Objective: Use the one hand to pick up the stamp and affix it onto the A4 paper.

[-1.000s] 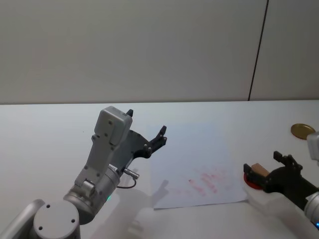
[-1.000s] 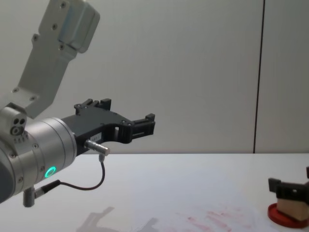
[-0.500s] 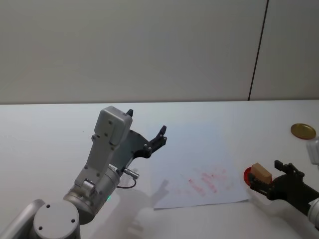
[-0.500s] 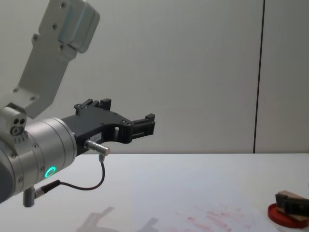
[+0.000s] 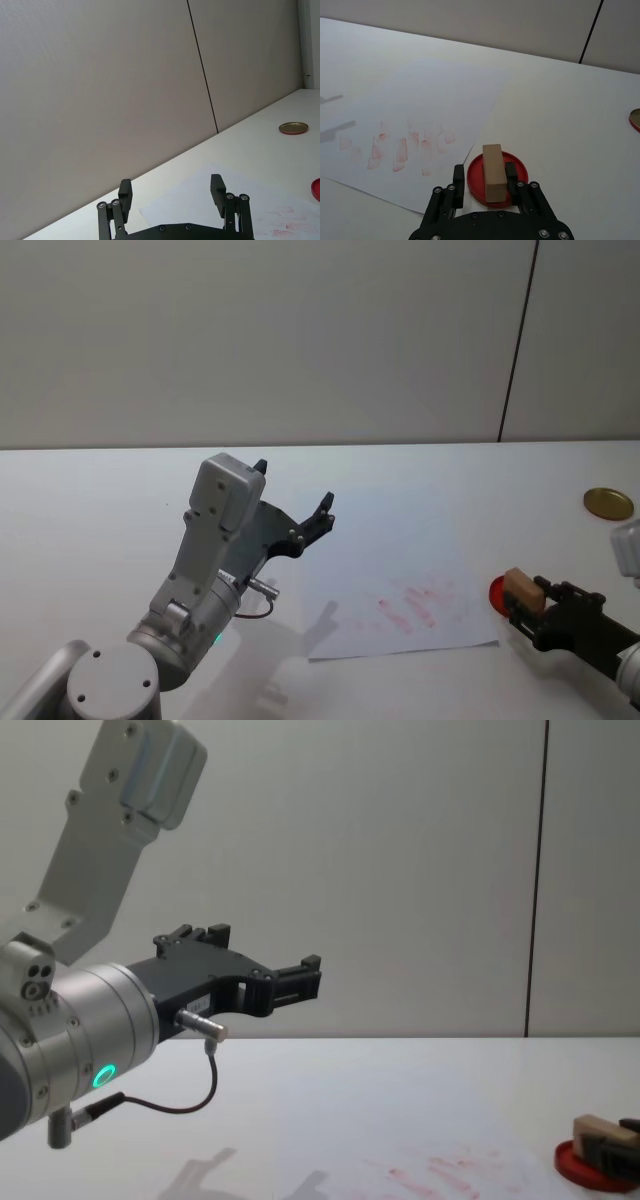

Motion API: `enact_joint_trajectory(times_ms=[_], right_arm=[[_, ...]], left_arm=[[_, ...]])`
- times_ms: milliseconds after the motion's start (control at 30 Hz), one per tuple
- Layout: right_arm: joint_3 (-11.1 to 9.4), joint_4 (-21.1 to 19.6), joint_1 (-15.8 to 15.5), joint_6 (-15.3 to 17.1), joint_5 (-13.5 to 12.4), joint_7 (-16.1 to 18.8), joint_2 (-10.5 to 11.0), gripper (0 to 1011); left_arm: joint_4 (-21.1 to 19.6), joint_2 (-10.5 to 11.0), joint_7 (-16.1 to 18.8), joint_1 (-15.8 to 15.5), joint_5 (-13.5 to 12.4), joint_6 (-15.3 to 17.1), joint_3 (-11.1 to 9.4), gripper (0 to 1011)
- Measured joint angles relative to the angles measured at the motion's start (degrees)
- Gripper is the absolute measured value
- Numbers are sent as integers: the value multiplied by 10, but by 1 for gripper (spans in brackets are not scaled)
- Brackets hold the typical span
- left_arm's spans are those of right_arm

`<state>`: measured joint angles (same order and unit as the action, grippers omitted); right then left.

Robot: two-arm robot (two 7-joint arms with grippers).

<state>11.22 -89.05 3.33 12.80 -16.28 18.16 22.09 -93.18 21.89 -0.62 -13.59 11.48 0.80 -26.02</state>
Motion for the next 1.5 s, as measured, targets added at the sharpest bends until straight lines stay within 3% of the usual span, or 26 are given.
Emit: enact_joint_trajectory(times_ms=[333, 700, 933, 1500], right_arm=[[0, 7, 3, -10, 2, 0, 0, 220], [-2, 5, 6, -36, 12, -8, 0, 216], [1, 0, 15, -53, 15, 5, -4, 216], [28, 30, 67, -62, 33, 60, -43, 216]], left_arm=[[0, 0, 0, 0, 0, 0, 0, 993], [0, 0, 0, 0, 0, 0, 0, 993], [0, 0, 0, 0, 0, 0, 0, 993], [0, 0, 0, 0, 0, 0, 0, 993]])
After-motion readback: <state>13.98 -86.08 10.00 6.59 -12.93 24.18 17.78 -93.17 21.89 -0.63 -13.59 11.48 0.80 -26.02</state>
